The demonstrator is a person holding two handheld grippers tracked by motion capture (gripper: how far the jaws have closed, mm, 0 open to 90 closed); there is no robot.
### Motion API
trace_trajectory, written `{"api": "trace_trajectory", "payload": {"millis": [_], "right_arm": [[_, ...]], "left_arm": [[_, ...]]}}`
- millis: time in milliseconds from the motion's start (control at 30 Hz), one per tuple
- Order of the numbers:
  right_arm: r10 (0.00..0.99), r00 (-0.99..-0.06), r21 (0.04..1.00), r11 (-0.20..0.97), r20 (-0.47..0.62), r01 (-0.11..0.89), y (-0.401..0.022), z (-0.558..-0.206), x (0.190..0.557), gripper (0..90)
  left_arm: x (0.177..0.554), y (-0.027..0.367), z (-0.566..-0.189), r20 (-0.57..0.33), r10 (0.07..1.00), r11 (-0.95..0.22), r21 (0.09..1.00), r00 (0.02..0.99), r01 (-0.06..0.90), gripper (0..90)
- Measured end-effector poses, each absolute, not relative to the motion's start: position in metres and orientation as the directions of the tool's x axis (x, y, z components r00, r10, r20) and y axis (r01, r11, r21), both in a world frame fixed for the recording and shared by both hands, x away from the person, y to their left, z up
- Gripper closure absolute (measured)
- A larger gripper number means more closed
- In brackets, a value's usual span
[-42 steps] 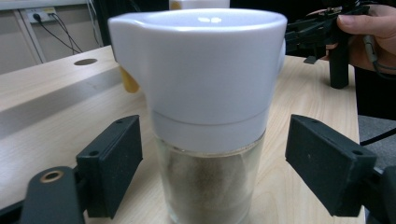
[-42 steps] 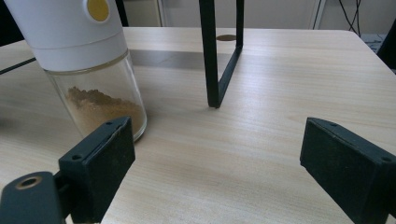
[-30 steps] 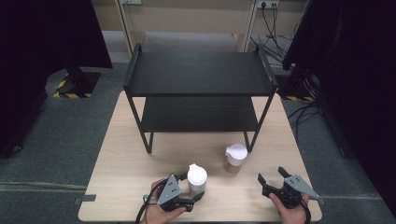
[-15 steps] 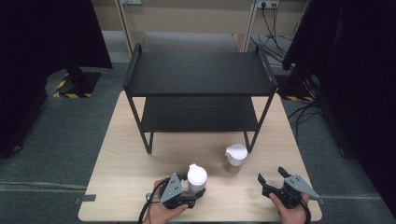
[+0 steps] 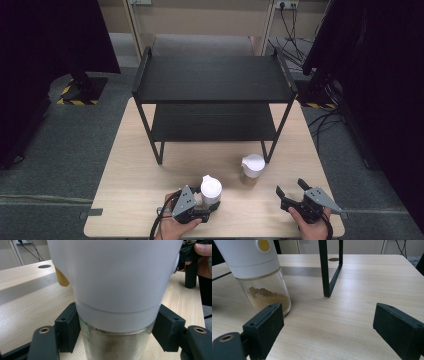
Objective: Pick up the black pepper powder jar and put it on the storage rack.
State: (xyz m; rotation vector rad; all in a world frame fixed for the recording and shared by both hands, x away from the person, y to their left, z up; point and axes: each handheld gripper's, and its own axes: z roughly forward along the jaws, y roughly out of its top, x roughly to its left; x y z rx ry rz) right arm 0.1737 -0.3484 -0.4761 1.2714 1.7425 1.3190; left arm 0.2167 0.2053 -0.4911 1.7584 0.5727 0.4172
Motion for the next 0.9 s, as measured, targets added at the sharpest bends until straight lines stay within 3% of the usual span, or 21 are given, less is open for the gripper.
{"api": "trace_trajectory", "payload": {"millis": [467, 900], "right_arm": [[0.93, -0.359, 0.941, 0.044, 0.084, 0.334, -0.349, -0.476, 0.175, 10.0], [0.93, -0.36, 0.942, 0.049, 0.078, 0.332, -0.348, -0.476, 0.174, 10.0]], "left_arm": [[0.208, 0.209, -0.481, -0.005, 0.609, -0.193, 0.969, 0.793, 0.155, 30.7], [0.193, 0.216, -0.464, 0.041, 0.644, -0.146, 0.987, 0.764, 0.07, 30.7]]}}
